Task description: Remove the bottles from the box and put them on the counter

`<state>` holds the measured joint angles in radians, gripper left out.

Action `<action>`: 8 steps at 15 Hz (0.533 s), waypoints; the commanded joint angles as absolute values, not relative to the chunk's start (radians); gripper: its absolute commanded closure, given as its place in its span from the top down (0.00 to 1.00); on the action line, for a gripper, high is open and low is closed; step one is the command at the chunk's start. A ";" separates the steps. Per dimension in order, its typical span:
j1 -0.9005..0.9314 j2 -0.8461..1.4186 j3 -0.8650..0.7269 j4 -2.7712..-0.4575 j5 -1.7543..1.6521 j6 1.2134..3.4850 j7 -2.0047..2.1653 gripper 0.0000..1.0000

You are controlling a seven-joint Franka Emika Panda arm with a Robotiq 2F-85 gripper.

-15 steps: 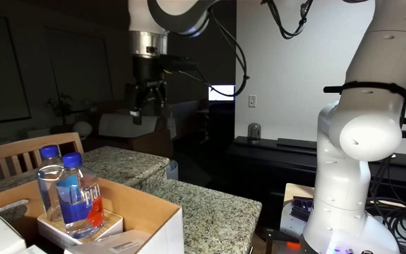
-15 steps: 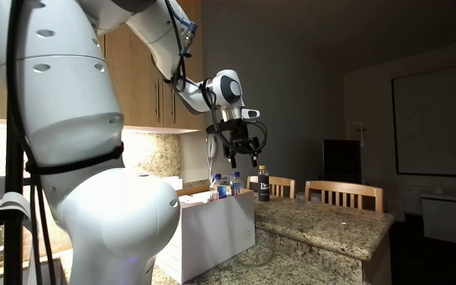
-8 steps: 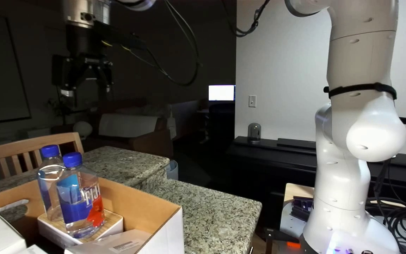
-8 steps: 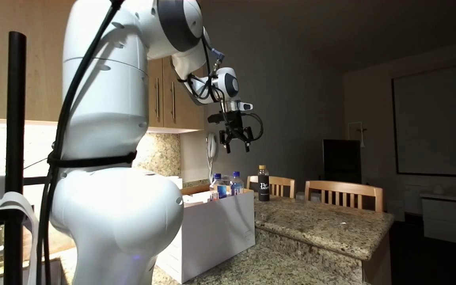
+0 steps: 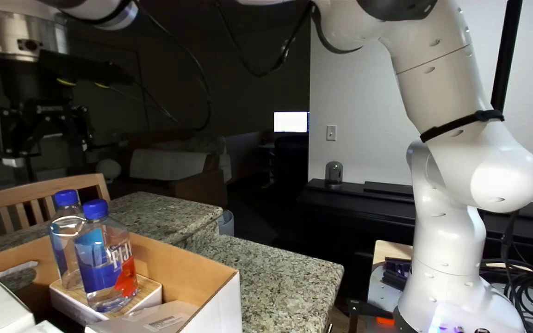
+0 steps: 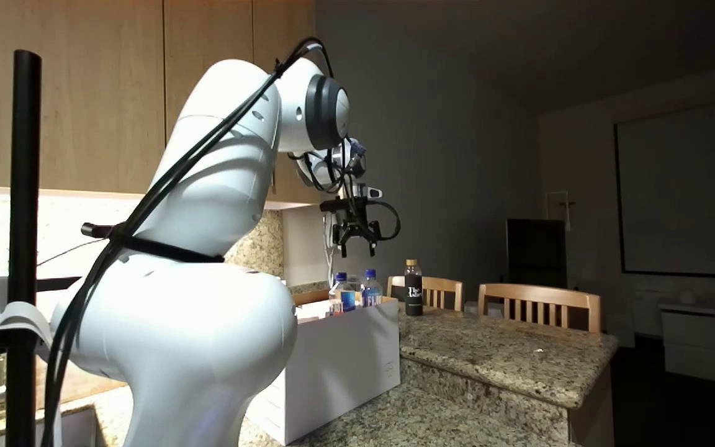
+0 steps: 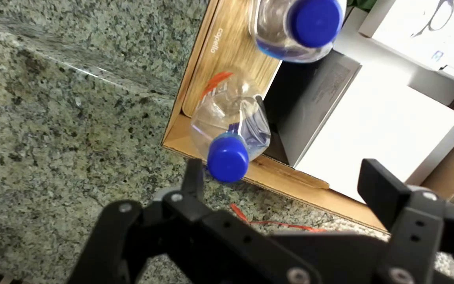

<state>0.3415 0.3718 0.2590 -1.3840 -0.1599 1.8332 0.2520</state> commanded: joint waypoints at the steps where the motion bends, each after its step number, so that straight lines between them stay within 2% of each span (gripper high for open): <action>1: 0.394 0.504 0.214 -1.227 -0.201 1.753 0.240 1.00; 6: 0.422 0.622 0.162 -1.083 -0.187 1.676 0.234 1.00; 8: 0.428 0.653 0.149 -1.030 -0.183 1.637 0.235 0.88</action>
<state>0.4119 0.6009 0.1702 -1.1316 -0.1811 1.7144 0.2506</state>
